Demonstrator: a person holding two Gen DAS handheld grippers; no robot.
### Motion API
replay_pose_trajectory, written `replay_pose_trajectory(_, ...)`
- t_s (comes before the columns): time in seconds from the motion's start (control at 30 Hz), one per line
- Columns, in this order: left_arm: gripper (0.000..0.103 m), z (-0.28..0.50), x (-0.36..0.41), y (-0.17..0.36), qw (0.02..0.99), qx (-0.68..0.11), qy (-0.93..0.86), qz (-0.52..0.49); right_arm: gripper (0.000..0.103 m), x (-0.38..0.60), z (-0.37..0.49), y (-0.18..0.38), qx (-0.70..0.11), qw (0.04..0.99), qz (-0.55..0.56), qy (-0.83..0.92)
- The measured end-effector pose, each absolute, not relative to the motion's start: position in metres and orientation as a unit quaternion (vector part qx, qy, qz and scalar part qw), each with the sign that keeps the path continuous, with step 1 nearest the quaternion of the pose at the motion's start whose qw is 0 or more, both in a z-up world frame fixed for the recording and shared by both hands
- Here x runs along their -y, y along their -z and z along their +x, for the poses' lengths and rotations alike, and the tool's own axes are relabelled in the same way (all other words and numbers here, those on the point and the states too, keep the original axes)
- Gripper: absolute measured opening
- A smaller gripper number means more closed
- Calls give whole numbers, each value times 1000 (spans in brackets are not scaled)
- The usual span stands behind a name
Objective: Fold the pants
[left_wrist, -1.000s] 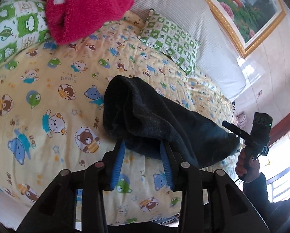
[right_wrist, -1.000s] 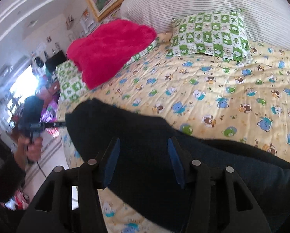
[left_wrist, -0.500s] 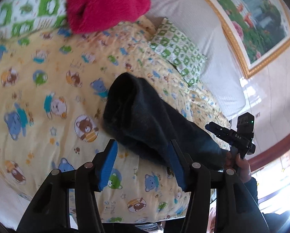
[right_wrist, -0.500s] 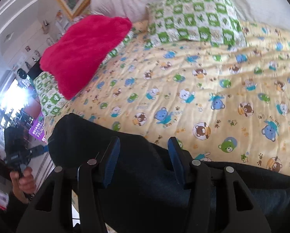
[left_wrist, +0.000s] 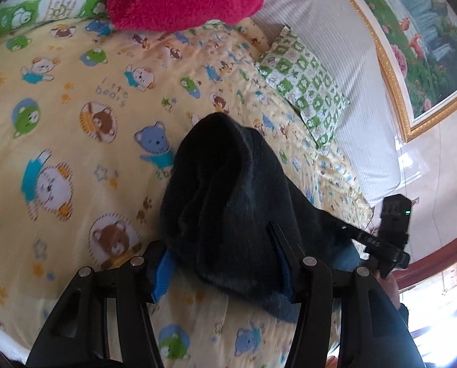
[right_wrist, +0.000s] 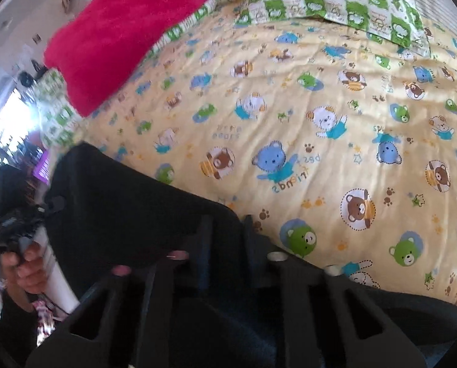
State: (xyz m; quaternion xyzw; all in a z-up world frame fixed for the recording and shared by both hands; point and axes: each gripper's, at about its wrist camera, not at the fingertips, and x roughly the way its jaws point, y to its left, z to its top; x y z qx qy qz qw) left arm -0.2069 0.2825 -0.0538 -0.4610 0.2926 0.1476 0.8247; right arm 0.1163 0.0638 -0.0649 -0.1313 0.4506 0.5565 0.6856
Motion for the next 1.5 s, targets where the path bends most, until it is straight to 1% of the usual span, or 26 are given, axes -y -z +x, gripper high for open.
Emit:
replay_pose_trajectory(0.03,52,-204,-284,53,826,-291,-149,-459,14,-64,118,58,-443,691,-126,-557)
replay_pose_trajectory(0.07,45,-200,-285,52,827,-290,-149,-457,13,-65,119,51,-435,697,-126,-556)
replay_pose_trajectory(0.1,40,-195,-286,51,829,-289,-148,-455,11,-68,119,44,-424,703,-130,-555)
replay_pose_trajectory(0.13,38,-191,-288,49,832,-286,-149,-451,11,-73,120,36,-414,709,-134,-555)
replay_pose_trajectory(0.17,32,-187,-289,48,835,-283,-151,-448,9,-78,122,30,-405,715,-137,-553)
replay_pose_trajectory(0.2,30,-184,-290,48,836,-282,-154,-444,6,-82,123,27,-396,722,-140,-549)
replay_pose_trajectory(0.23,28,-182,-293,50,835,-279,-155,-447,6,-89,126,28,-386,733,-151,-539)
replay_pose_trajectory(0.3,25,-182,-295,50,833,-275,-154,-455,6,-100,137,42,-399,735,-153,-527)
replay_pose_trajectory(0.43,25,-193,-281,26,855,-270,-158,-414,6,-106,149,81,-432,728,-147,-511)
replay_pose_trajectory(0.53,29,-191,-282,35,847,-306,-174,-399,7,-99,147,81,-432,727,-130,-518)
replay_pose_trajectory(0.57,34,-190,-285,41,840,-324,-188,-393,9,-96,147,79,-436,725,-125,-518)
replay_pose_trajectory(0.6,35,-191,-287,46,834,-331,-191,-398,12,-91,145,77,-437,726,-122,-518)
replay_pose_trajectory(0.67,40,-198,-288,46,836,-320,-187,-404,15,-78,141,69,-429,728,-111,-523)
replay_pose_trajectory(0.77,47,-206,-282,33,845,-319,-221,-369,16,-47,133,53,-408,741,-90,-526)
replay_pose_trajectory(0.9,47,-217,-279,13,852,-297,-240,-359,16,2,134,41,-396,758,-43,-516)
replay_pose_trajectory(1.07,55,-211,-265,-10,865,-285,-222,-349,16,63,134,44,-399,782,1,-479)
replay_pose_trajectory(1.1,58,-204,-258,-14,869,-287,-210,-343,16,76,135,45,-399,787,9,-469)
replay_pose_trajectory(1.17,58,-192,-246,-19,875,-293,-189,-336,16,102,136,47,-399,796,33,-453)
replay_pose_trajectory(1.27,62,-163,-223,-22,883,-311,-154,-317,16,144,140,52,-403,808,66,-424)
replay_pose_trajectory(1.37,62,-134,-197,-22,886,-329,-116,-305,16,182,147,56,-405,824,87,-387)
replay_pose_trajectory(1.43,63,-116,-178,-22,887,-341,-96,-295,22,207,154,58,-406,834,103,-360)
replay_pose_trajectory(1.5,64,-101,-161,-23,890,-350,-74,-284,33,230,159,59,-403,843,119,-335)
